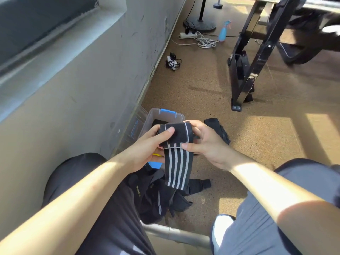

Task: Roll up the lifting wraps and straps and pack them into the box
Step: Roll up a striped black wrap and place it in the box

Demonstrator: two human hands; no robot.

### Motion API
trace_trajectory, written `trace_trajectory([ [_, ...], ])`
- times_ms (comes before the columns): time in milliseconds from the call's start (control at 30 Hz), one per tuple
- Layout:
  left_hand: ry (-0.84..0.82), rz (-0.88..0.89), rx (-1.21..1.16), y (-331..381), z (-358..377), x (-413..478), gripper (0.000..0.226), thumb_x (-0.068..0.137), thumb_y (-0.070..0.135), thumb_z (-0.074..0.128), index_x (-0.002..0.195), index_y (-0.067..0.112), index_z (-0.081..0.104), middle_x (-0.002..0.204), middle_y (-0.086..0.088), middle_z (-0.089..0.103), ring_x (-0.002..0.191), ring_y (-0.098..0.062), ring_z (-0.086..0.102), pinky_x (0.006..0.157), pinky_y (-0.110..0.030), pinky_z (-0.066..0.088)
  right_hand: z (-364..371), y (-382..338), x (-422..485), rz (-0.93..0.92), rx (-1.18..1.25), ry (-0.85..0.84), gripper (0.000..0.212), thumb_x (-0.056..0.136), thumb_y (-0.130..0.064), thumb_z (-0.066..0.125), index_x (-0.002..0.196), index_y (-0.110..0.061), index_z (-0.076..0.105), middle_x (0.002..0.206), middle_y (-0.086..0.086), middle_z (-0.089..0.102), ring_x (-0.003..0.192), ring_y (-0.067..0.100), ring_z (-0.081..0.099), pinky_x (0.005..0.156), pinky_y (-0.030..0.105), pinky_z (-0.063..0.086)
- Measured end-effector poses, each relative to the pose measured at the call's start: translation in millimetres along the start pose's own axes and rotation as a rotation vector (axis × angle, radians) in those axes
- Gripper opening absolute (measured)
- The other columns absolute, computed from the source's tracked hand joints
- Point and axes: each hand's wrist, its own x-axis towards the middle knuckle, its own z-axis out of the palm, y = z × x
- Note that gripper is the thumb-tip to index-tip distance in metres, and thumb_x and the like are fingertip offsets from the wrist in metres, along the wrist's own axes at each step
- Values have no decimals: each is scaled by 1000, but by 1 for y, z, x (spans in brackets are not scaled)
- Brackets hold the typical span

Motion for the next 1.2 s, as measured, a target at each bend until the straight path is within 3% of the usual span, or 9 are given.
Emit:
trace_trajectory([
  [167,35,71,-58,-3,-3,2,33,98,21,68,130,25,58,130,-12,67,115,-33,70,101,-61,53,1,-2,0,58,-25,-47,65,88,-2,76,141,-27,47,137,3,61,115,25,69,87,48,61],
  [300,69,156,-35,-2,-3,1,45,94,8,72,131,29,57,122,-7,68,117,-34,68,101,-62,52,1,-7,-1,179,97,-111,53,96,-37,66,145,-32,46,136,6,65,117,33,69,95,58,56],
  [367,80,188,11,-2,-2,0,52,91,5,73,133,30,56,118,-4,68,115,-33,68,100,-59,54,2,-8,0,183,106,-69,49,98,-43,62,143,-30,49,132,6,69,114,34,70,98,60,54],
  [500,86,208,51,-2,3,0,65,89,6,76,142,30,46,127,-7,62,116,-31,68,97,-54,57,0,-5,2,119,113,27,41,98,-31,66,136,-20,57,128,9,71,115,32,69,101,61,52],
  [633,22,78,-32,0,4,2,55,93,47,68,142,36,46,132,-4,68,114,-31,71,98,-56,56,-1,-7,3,87,151,11,38,98,-20,66,135,-17,57,128,11,70,116,32,69,95,51,57],
  [733,-13,26,-7,-1,3,4,53,94,67,54,138,36,54,129,-7,70,115,-37,69,100,-61,53,-3,-6,5,63,176,-8,42,96,-8,68,135,-16,55,132,18,65,120,33,66,98,53,56],
  [967,44,54,-90,0,0,7,33,102,39,58,132,25,58,127,-11,70,116,-36,69,103,-55,53,-3,-10,6,65,167,-38,56,91,11,65,135,-22,55,140,23,51,121,34,64,95,50,58],
  [1067,61,108,-126,0,-2,8,33,99,27,65,132,25,58,129,-14,67,111,-34,68,99,-50,56,-2,-12,5,103,195,-55,62,94,-1,67,144,-31,49,142,13,57,122,31,65,96,53,57],
  [1200,71,175,-149,-3,-4,9,49,90,17,75,133,32,58,133,-11,63,120,-34,66,103,-55,53,1,-14,4,176,189,-57,43,101,-39,60,143,-34,50,134,4,68,115,33,70,96,54,56],
])
